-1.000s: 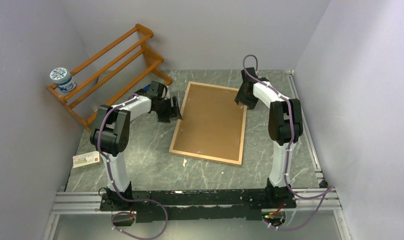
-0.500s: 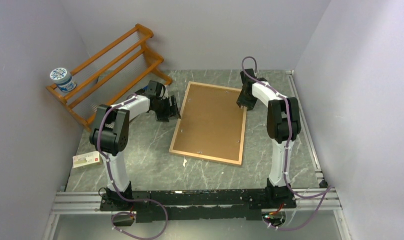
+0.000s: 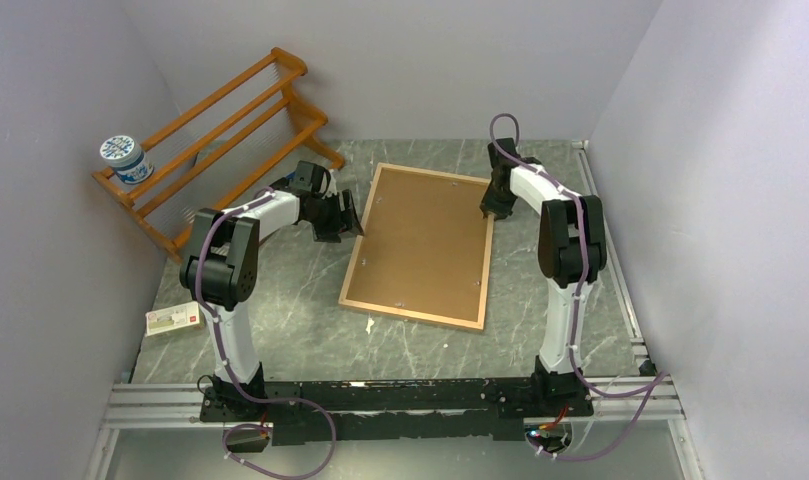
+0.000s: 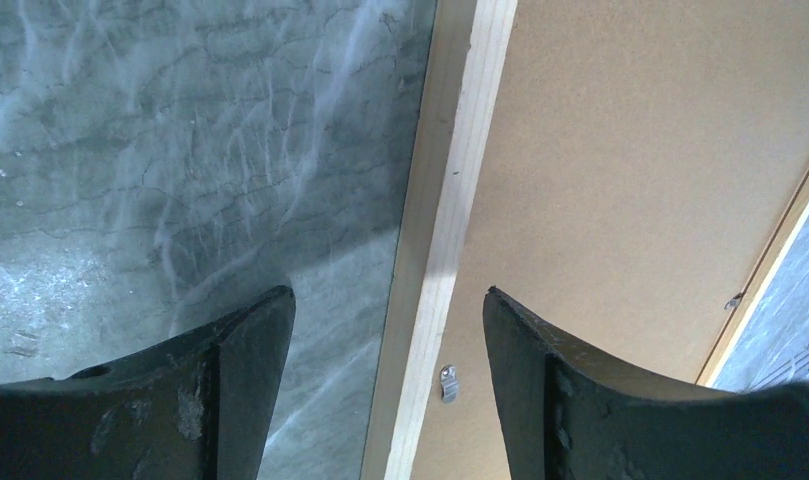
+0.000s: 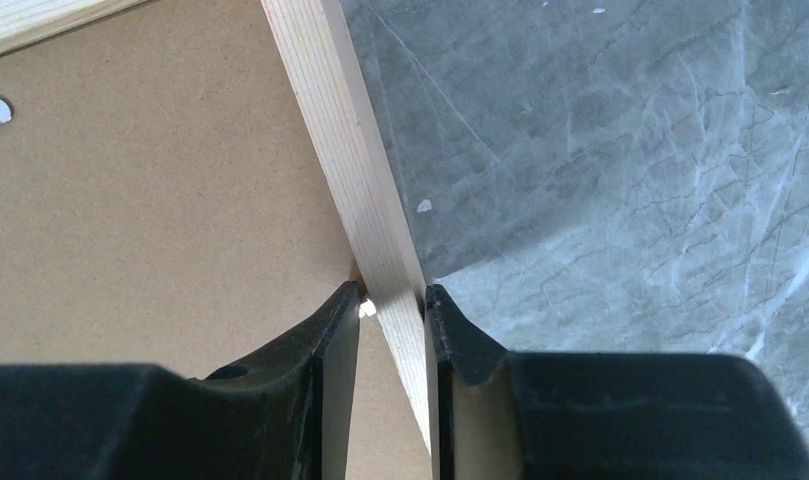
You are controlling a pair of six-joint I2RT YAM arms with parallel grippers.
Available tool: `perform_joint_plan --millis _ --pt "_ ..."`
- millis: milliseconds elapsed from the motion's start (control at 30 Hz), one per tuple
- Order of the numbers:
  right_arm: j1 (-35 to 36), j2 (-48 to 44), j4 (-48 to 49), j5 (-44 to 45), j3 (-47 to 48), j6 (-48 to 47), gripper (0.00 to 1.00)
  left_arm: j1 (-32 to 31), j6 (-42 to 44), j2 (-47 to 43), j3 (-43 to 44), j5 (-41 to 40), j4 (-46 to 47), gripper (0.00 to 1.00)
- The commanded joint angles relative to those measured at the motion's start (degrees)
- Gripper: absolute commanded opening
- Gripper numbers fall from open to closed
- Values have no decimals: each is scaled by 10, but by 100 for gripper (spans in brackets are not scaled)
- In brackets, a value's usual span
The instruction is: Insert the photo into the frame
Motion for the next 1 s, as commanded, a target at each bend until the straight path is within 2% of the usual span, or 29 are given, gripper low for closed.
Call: perform_joint_plan --millis 0,100,167,200,333,367,433,567,767,867,967 --pt "-1 -27 32 -29 -28 -3 7 0 -3 11 -16 10 13 75" --pt "-6 -40 32 -23 -28 -1 0 0 -6 6 -18 8 14 75" --pt "-11 -50 29 -17 -24 1 0 -1 -7 3 -17 9 15 75" --pt "-14 -56 30 -16 -22 0 4 0 -7 2 -17 9 15 75" --pt "-21 -67 12 -6 2 0 43 0 -8 -4 -21 7 17 75" --pt "-22 -68 8 -5 8 -2 50 0 -8 -5 -22 5 17 75" --pt "-22 -65 0 -7 19 -6 55 0 -8 -9 -23 2 17 75" --pt "-23 -61 -10 -13 22 -11 58 1 -10 -17 -29 -1 19 76" --pt "-21 -84 6 -56 -6 -16 58 0 -11 -19 -44 -6 19 75" --pt "-18 -112 42 -98 -38 -9 54 0 -12 -13 -46 1 20 73" --pt "-6 -128 82 -168 -66 9 46 0 -15 -4 -45 19 22 63"
